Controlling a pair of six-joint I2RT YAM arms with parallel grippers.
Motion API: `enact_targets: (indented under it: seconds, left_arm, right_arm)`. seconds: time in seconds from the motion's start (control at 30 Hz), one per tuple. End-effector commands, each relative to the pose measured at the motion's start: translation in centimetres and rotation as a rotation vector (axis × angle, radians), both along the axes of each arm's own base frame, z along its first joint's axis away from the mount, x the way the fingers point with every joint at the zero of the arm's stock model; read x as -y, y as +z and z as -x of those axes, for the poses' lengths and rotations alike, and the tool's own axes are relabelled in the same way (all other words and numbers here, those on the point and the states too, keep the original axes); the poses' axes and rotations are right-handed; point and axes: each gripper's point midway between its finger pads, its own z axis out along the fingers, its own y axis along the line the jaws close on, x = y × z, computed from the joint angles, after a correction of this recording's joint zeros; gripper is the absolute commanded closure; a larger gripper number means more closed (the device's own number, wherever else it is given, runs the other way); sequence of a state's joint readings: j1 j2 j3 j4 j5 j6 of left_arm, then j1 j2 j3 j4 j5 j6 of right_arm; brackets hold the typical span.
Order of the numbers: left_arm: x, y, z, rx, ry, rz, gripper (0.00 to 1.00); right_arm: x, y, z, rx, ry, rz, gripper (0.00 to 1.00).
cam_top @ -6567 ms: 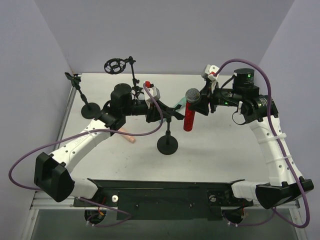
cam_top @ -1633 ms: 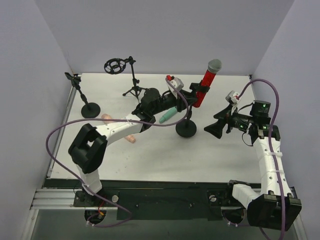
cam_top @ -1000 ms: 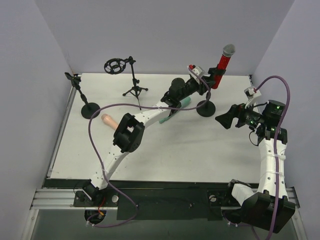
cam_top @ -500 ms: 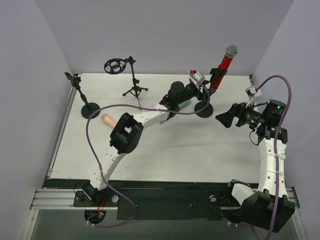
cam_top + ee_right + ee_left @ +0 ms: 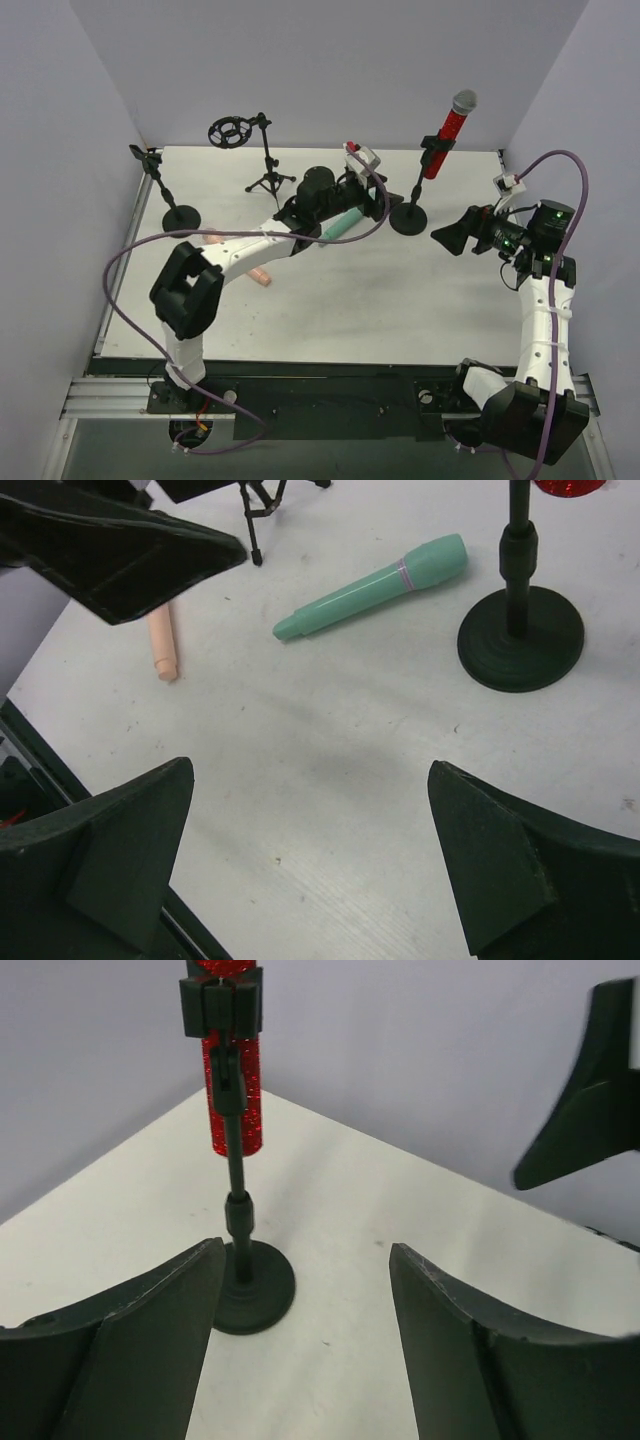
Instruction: Attach the microphones to the stand
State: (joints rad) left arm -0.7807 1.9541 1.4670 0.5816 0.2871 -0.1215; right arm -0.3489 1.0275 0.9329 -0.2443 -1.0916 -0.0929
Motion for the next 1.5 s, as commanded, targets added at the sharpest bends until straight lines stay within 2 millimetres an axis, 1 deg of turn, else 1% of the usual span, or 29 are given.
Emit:
enact_targets:
  seconds: [0.0, 0.03, 0.07, 0.1, 0.13, 0.17, 0.2, 0.23, 0.27, 0.3, 0.33, 0.37, 0.4, 0.43, 0.5, 0.53, 0.6, 0.8, 1.03, 1.07, 1.1, 1.13, 1.2, 1.27, 1.3, 1.33, 1.37, 1.4, 1.47]
  left_arm:
    - [-4.3, 7.3, 6.6, -0.146, -0.104, 0.027, 0.23]
    - [-4.8, 6.5, 7.8, -0.229, -0.120, 0.035, 0.23]
    - [-5.9, 8.0, 9.9, -0.259, -0.158, 0.058, 0.22]
    - [-6.7, 6.7, 11.1, -0.352, -0.171, 0.065, 0.22]
    - [-8.1, 8.1, 12.6, -0.378, -0.199, 0.101, 0.22]
    - [-8.9, 6.4, 13.9, -0.511, -0.199, 0.127, 0.22]
    - [-10.2, 8.4, 15.1, -0.507, -0.223, 0.187, 0.22]
    - [-10.8, 6.4, 16.3, -0.647, -0.228, 0.230, 0.22]
    - [-11.9, 9.6, 17.9, -0.583, -0.282, 0.327, 0.22]
    - [-12.4, 7.4, 18.4, -0.722, -0.267, 0.375, 0.22]
    - [-13.4, 10.0, 19.5, -0.667, -0.307, 0.462, 0.22]
    - [-13.8, 9.0, 19.9, -0.765, -0.306, 0.512, 0.22]
    - [-14.5, 10.3, 20.5, -0.753, -0.327, 0.564, 0.22]
    - [-14.8, 10.1, 20.6, -0.814, -0.325, 0.601, 0.24]
    - [-15.1, 10.6, 21.1, -0.881, -0.346, 0.648, 0.41]
    - [-15.2, 10.9, 21.3, -0.900, -0.359, 0.665, 0.65]
    - [-15.3, 11.2, 21.6, -0.948, -0.384, 0.697, 0.98]
    - [-15.3, 11.5, 21.8, -0.968, -0.410, 0.708, 1.00]
    - [-15.4, 9.8, 21.0, -0.897, -0.352, 0.639, 1.00]
    - [-15.5, 8.8, 20.2, -0.726, -0.301, 0.552, 1.00]
    - [-16.0, 6.1, 19.2, -0.746, -0.185, 0.452, 0.83]
    - [-17.3, 3.9, 16.1, -0.596, 0.024, 0.361, 0.65]
    - [-20.8, -1.4, 13.5, -0.500, 0.305, 0.172, 0.35]
    - [-24.4, -2.3, 11.4, -0.354, 0.475, 0.175, 0.24]
    - [-25.8, -4.0, 11.4, -0.338, 0.523, 0.182, 0.20]
    - [-27.1, -1.7, 10.6, -0.219, 0.569, 0.264, 0.17]
    - [-28.2, -3.2, 10.5, -0.188, 0.606, 0.265, 0.15]
    - [-29.8, -1.8, 9.8, -0.126, 0.681, 0.337, 0.09]
    - [-32.2, -2.4, 8.2, -0.079, 0.771, 0.326, 0.09]
  right_arm:
    - [-3.4, 1.6, 1.5, -0.049, 0.099, -0.089, 0.04]
    - [-4.2, 1.5, 2.2, -0.078, 0.121, -0.095, 0.04]
    - [-5.9, 1.5, 2.9, -0.123, 0.145, -0.114, 0.05]
    - [-6.7, 1.6, 3.3, -0.141, 0.160, -0.124, 0.06]
    - [-8.4, 1.9, 4.2, -0.183, 0.206, -0.161, 0.07]
    - [-9.2, 2.5, 4.3, -0.177, 0.229, -0.192, 0.09]
    - [-10.3, 3.0, 4.8, -0.222, 0.241, -0.250, 0.11]
    - [-11.0, 3.8, 4.5, -0.202, 0.257, -0.286, 0.16]
    - [-12.2, 4.4, 5.1, -0.255, 0.274, -0.341, 0.19]
    - [-12.9, 5.0, 5.2, -0.247, 0.301, -0.356, 0.30]
    - [-14.4, 5.3, 6.1, -0.281, 0.348, -0.370, 0.41]
    - [-15.5, 5.4, 7.0, -0.304, 0.397, -0.368, 0.62]
    - [-16.1, 5.4, 7.5, -0.314, 0.429, -0.365, 0.76]
    - [-16.8, 5.5, 8.4, -0.317, 0.474, -0.361, 0.99]
    - [-17.5, 5.5, 9.4, -0.343, 0.536, -0.362, 1.00]
    - [-17.6, 5.5, 9.6, -0.351, 0.552, -0.363, 1.00]
    - [-17.8, 5.5, 10.5, -0.353, 0.596, -0.355, 1.00]
    - [-17.3, 4.4, 11.8, -0.309, 0.660, -0.286, 1.00]
    - [-16.3, 2.9, 10.6, -0.239, 0.643, -0.233, 0.99]
    - [-15.5, 2.0, 10.2, -0.241, 0.608, -0.202, 0.80]
    - [-14.8, 1.1, 9.6, -0.153, 0.616, -0.134, 0.66]
    - [-13.6, 0.2, 9.2, -0.163, 0.568, -0.101, 0.43]
    - [-11.6, -1.2, 8.0, -0.087, 0.520, -0.006, 0.13]
    - [-10.4, -1.8, 7.9, -0.046, 0.499, 0.036, 0.06]
    - [-10.2, -2.3, 8.6, -0.049, 0.504, 0.041, 0.06]
    - [-10.2, -2.3, 8.9, -0.007, 0.536, 0.051, 0.05]
    - [-9.8, -2.8, 9.2, -0.010, 0.529, 0.043, 0.05]
    - [-9.5, -2.8, 9.3, 0.029, 0.544, 0.047, 0.05]
    - [-9.0, -3.8, 9.4, 0.041, 0.536, 0.061, 0.04]
